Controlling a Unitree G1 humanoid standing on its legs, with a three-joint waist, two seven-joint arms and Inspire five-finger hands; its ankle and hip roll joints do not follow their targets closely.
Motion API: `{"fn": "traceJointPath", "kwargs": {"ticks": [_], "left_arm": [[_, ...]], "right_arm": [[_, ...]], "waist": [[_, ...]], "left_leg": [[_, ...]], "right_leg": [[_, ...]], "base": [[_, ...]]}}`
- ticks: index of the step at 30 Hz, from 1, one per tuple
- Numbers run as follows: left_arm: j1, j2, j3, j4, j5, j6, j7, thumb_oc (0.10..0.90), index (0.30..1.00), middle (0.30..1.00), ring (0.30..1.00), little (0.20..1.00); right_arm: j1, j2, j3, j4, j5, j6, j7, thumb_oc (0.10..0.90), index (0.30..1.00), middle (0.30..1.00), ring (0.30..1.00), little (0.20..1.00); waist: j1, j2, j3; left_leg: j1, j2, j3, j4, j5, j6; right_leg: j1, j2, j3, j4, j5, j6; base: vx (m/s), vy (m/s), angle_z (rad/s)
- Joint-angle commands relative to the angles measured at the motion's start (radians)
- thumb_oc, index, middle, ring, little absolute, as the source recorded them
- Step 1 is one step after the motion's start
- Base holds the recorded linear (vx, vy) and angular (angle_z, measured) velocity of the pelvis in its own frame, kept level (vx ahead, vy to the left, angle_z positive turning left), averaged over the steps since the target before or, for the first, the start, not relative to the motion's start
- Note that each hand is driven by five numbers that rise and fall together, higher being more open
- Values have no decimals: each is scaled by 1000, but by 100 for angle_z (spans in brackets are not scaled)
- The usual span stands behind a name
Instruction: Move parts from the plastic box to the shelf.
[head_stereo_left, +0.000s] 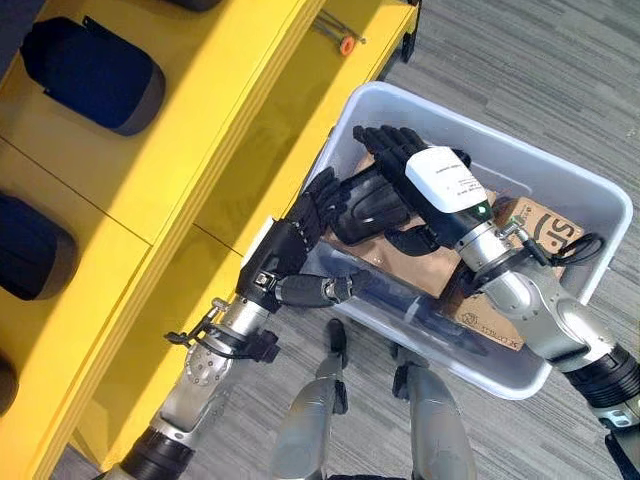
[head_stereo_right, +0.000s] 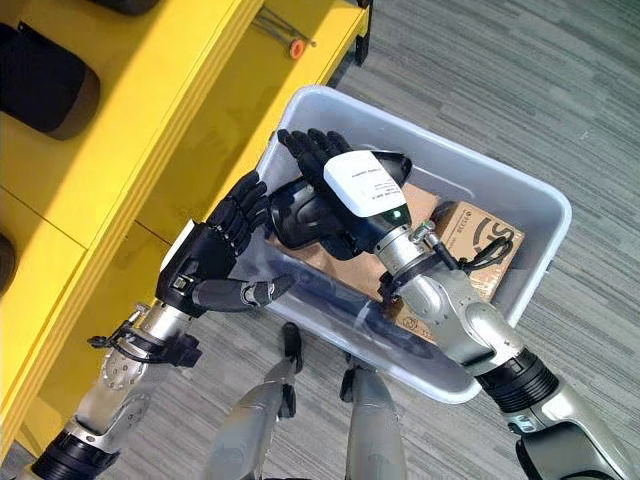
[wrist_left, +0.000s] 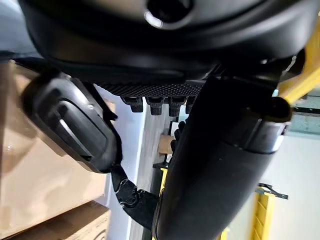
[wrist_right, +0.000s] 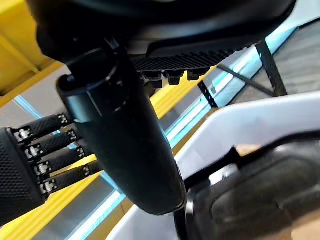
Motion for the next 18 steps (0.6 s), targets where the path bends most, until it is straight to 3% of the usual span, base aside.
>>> {"fn": "traceJointPath", "kwargs": {"ticks": [1,6,8,18], "left_arm": [[5,17,11,-147,3,-128,-24,900,1000,1000,1000,1000],[-10,20,-7,-148,-5,-125,-16,900,1000,1000,1000,1000],[-7,13,-16,-160,30,-112,16,900,1000,1000,1000,1000],[-17,-1,-35,-150,53,-113,46,900,1000,1000,1000,1000]], "right_arm": [[-142,1,25,-46,-42,-14,-58,900,1000,1000,1000,1000],[-152,4,39,26,-57,40,-138,900,1000,1000,1000,1000],[-129,21,-3,46,-112,90,-254,900,1000,1000,1000,1000],[-68,44,-37,55,-179,112,-299,900,1000,1000,1000,1000]], "waist": [[-7,-16,-10],[-9,-12,-10],[-15,-12,-10],[-32,-12,-10]], "left_leg": [[-71,-15,-15,144,-155,13],[-134,-13,-10,165,-148,14],[-161,-15,-10,171,-146,13],[-202,-14,1,182,-148,8]], "right_leg": [[-8,25,38,118,-204,8],[-70,30,46,152,-210,3],[-96,35,56,157,-210,3],[-139,37,76,168,-214,5]], "base": [[-11,-19,3],[-9,-2,6],[-8,-2,2],[-6,-1,-4]]}}
